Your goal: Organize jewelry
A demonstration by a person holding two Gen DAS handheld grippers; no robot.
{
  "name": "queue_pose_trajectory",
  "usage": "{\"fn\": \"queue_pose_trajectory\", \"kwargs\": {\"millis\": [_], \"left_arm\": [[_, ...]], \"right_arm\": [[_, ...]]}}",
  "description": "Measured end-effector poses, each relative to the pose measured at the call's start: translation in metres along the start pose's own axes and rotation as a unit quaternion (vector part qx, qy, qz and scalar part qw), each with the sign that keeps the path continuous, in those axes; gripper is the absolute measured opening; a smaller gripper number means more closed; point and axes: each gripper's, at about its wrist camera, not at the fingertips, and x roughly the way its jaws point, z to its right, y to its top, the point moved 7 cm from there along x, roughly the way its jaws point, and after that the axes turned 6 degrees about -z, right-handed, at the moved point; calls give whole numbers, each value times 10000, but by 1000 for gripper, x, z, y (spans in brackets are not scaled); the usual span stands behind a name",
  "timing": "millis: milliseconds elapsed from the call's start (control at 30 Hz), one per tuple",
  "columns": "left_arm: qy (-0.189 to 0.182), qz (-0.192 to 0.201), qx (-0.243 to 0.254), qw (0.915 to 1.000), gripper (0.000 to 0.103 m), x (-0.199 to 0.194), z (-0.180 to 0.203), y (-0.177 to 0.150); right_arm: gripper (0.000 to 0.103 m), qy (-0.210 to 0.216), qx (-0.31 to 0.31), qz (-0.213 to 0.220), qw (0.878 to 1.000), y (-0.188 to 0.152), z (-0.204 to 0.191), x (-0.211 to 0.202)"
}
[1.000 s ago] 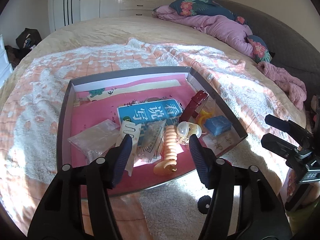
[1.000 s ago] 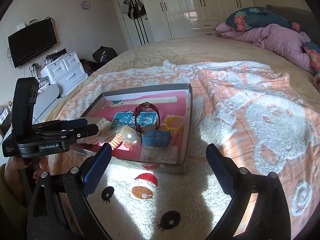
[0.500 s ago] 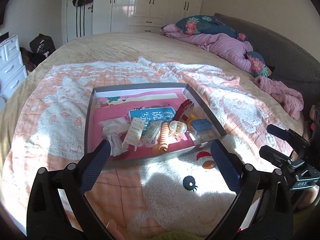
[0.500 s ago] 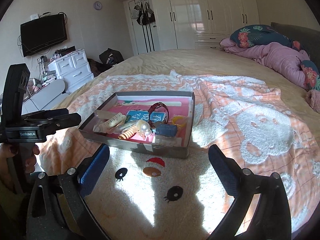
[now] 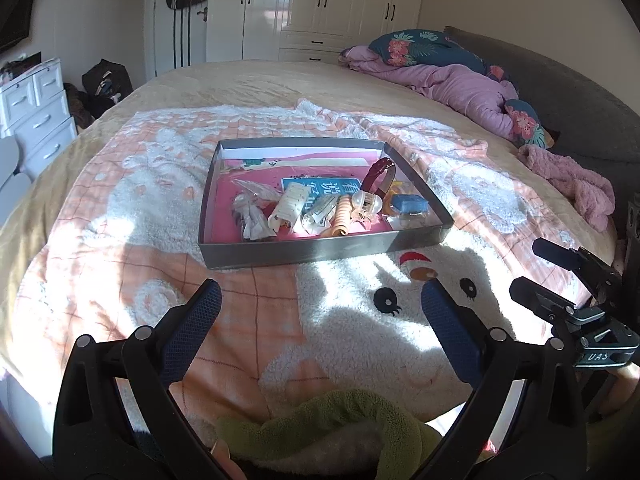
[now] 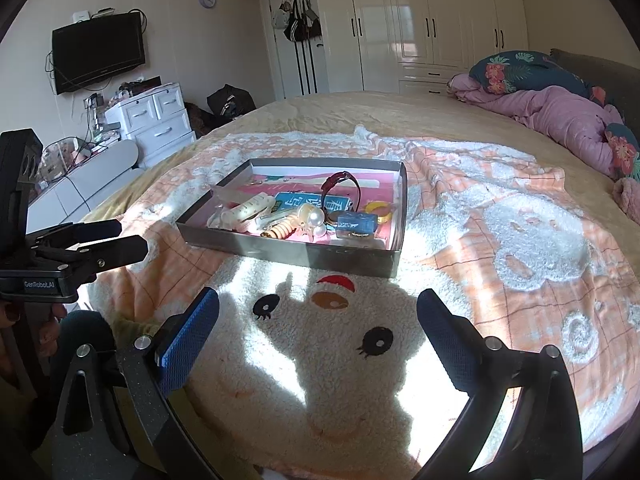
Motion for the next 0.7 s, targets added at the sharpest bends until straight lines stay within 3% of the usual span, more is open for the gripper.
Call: {"fn": "queue_pose_trajectory", "kwargs": {"millis": [700], "left_arm": [[22,5,7,10000,93,-6,8,-10]], "right_arm": [[98,25,56,-14,10000,-4,3,-5]]}}
